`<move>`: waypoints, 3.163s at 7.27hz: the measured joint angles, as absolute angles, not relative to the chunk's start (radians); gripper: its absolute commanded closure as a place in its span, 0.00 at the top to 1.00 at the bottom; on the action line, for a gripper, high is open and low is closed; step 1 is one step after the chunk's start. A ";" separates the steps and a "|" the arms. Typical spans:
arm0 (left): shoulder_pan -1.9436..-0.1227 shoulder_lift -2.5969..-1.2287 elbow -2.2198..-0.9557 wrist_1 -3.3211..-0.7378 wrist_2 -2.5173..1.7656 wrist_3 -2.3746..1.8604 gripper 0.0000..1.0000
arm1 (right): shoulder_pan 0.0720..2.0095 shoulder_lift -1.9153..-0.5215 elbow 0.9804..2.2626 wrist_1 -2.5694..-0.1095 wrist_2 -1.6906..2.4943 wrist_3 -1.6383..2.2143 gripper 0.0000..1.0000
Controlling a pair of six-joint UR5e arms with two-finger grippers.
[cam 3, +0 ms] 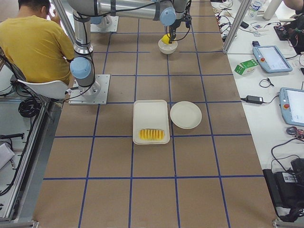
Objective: Place bowl and put lemon in it
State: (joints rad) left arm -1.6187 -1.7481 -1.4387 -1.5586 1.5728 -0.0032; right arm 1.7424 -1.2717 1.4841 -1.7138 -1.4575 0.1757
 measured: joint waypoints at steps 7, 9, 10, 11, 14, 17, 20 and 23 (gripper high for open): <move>-1.576 -1.619 -1.499 -1.594 1.567 0.010 1.00 | 1.929 -1.051 1.492 -1.987 -1.443 0.400 0.00; -1.577 -1.619 -1.513 -1.586 1.565 0.011 1.00 | 1.931 -1.022 1.493 -1.999 -1.442 0.408 0.00; -1.578 -1.623 -1.515 -1.585 1.564 0.007 1.00 | 1.931 -1.008 1.493 -2.002 -1.446 0.413 0.02; -1.578 -1.626 -1.515 -1.585 1.563 0.002 1.00 | 1.931 -0.995 1.493 -2.003 -1.452 0.430 0.30; -1.580 -1.621 -1.512 -1.585 1.563 -0.002 1.00 | 1.931 -0.985 1.495 -2.002 -1.457 0.471 0.84; -1.607 -1.583 -1.515 -1.585 1.571 0.009 1.00 | 1.931 -1.007 1.496 -1.991 -1.473 0.469 1.00; -1.613 -1.576 -1.531 -1.570 1.564 0.016 1.00 | 1.882 -1.176 1.499 -1.880 -1.504 0.456 1.00; -1.611 -1.573 -1.532 -1.571 1.563 0.014 1.00 | 1.759 -1.371 1.507 -1.653 -1.515 0.328 1.00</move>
State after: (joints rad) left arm -1.6106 -1.5734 -1.5321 -1.5709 1.5627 0.0141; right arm 1.7586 -1.3710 1.5070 -1.6529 -1.5151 0.3276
